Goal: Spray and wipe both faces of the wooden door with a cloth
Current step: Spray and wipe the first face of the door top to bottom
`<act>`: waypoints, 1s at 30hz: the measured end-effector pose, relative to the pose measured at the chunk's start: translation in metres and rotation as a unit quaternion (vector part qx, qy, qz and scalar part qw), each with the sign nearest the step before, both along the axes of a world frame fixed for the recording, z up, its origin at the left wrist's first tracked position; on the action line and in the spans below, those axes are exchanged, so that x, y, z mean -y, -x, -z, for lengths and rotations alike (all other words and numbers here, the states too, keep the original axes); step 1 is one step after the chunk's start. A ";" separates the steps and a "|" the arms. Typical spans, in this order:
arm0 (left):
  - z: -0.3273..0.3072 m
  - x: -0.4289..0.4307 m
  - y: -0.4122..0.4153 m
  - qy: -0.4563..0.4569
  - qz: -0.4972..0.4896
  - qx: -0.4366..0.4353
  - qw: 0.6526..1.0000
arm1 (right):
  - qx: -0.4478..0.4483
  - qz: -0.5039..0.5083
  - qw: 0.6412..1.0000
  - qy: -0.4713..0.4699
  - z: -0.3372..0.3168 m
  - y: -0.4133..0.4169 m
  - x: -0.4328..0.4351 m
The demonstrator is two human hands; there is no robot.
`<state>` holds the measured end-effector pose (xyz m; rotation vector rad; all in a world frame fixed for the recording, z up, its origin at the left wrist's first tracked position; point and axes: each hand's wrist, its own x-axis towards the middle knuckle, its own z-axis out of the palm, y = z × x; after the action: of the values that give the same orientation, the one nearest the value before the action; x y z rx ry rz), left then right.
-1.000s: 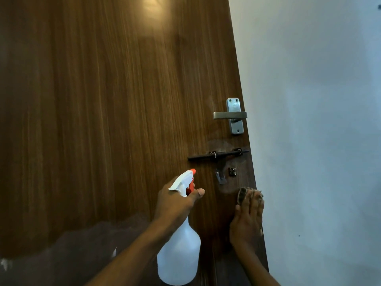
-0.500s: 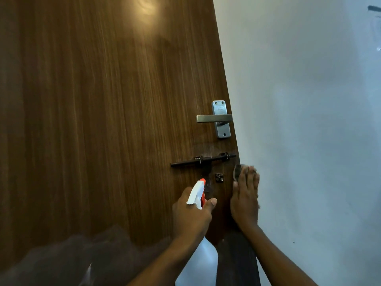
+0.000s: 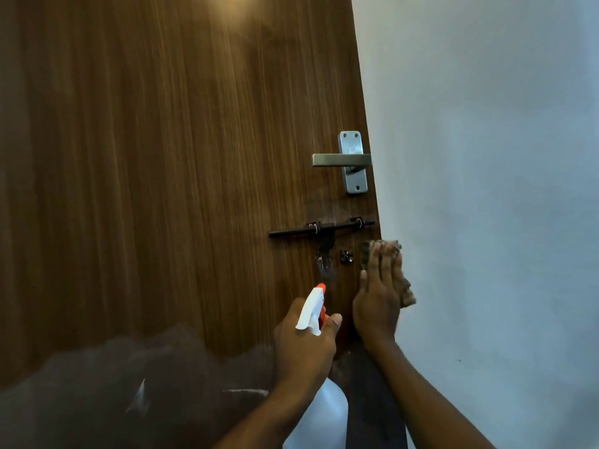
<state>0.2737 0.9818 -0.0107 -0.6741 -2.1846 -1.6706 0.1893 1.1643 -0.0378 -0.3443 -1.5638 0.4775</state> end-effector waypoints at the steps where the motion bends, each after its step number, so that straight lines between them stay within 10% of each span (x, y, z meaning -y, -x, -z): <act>1: 0.004 0.001 0.001 0.006 0.000 -0.001 1.000 | 0.005 0.020 0.999 -0.047 0.011 0.003 0.008; 6: 0.021 0.011 0.007 0.005 0.000 -0.006 1.000 | 0.077 0.041 0.953 -0.290 0.101 -0.022 0.004; 12: 0.039 0.031 0.007 -0.024 -0.019 0.030 0.999 | 0.014 0.025 0.999 0.016 0.019 0.009 0.086; 18: 0.052 0.058 0.013 -0.036 -0.018 0.043 0.998 | 0.073 0.033 0.944 -0.321 0.109 -0.014 0.043; 25: 0.084 0.046 0.020 -0.064 0.023 0.108 0.992 | 0.025 0.002 0.995 0.093 0.067 -0.010 0.022; 30: 0.097 0.038 0.029 -0.049 0.008 0.078 0.996 | 0.080 0.042 0.966 -0.241 0.122 -0.002 0.043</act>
<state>0.2446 0.9436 -0.1076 -0.5522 -2.1882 -1.8831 0.1915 1.1211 -0.1602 -0.0738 -1.7556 -0.0055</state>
